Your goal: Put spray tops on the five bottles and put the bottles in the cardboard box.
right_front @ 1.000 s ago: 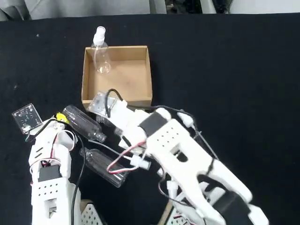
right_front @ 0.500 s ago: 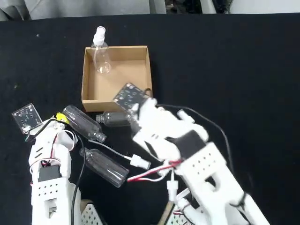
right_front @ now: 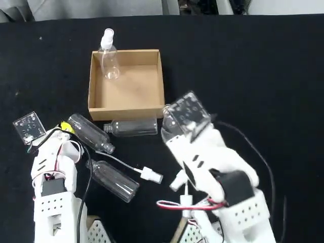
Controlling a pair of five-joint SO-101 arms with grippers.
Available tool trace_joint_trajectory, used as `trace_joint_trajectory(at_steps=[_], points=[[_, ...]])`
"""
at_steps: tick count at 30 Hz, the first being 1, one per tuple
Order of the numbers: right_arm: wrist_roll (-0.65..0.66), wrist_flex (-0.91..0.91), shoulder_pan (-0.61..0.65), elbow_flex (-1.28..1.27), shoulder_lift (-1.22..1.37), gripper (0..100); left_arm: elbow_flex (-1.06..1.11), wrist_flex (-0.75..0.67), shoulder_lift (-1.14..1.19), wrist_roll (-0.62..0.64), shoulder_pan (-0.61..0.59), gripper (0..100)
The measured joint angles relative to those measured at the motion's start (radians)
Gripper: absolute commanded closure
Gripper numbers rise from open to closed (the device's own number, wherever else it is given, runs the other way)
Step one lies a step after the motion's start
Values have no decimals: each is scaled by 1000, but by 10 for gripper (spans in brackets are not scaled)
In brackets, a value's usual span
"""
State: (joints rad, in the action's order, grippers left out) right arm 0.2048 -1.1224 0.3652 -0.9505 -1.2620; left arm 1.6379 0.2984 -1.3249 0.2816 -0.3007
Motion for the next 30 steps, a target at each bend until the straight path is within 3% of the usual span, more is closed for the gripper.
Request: trace_joint_trajectory(at_steps=[12,23,30], points=[[-74,135,-147,-126,-180,938,0,0,0,0,0,971],[-146,150,-281,-130,-282,938,0,0,0,0,0,971],[-153,193,-307,-222,-365,938,0,0,0,0,0,971]])
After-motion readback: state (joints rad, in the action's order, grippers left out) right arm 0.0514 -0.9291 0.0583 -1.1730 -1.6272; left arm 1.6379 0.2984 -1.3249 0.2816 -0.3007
